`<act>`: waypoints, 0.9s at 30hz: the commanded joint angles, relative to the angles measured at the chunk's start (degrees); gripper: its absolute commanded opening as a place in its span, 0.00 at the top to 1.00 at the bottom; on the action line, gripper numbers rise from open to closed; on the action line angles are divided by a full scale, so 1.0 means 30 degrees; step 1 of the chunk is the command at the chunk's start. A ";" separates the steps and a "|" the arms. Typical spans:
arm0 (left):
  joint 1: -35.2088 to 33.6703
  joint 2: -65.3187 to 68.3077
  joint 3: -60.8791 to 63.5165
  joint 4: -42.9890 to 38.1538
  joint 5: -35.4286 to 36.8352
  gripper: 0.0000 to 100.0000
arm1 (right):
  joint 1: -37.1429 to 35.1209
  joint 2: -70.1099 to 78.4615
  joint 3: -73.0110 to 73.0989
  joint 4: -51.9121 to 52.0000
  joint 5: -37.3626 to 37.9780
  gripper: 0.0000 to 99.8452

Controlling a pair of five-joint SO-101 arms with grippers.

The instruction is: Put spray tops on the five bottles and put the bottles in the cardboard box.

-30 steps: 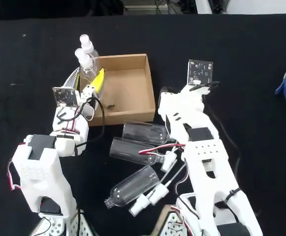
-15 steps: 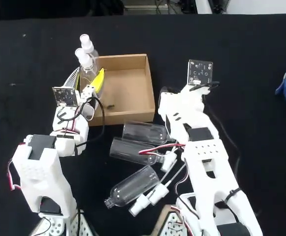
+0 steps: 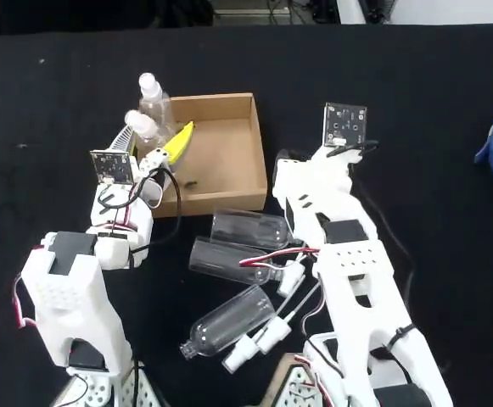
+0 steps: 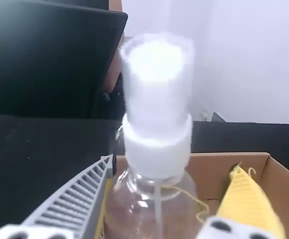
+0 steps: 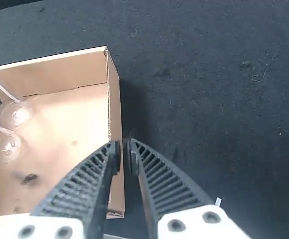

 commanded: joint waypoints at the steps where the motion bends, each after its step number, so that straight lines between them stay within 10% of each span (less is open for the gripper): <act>1: -0.0249 -0.0147 -0.0689 0.0088 0.0029 0.78 | 0.0322 -0.0308 -0.0278 -0.0527 -0.0059 0.98; 27: -0.0220 -0.3048 0.0571 0.0381 0.0029 0.78 | 0.0322 -0.0366 -0.0308 -0.0557 -0.0029 0.98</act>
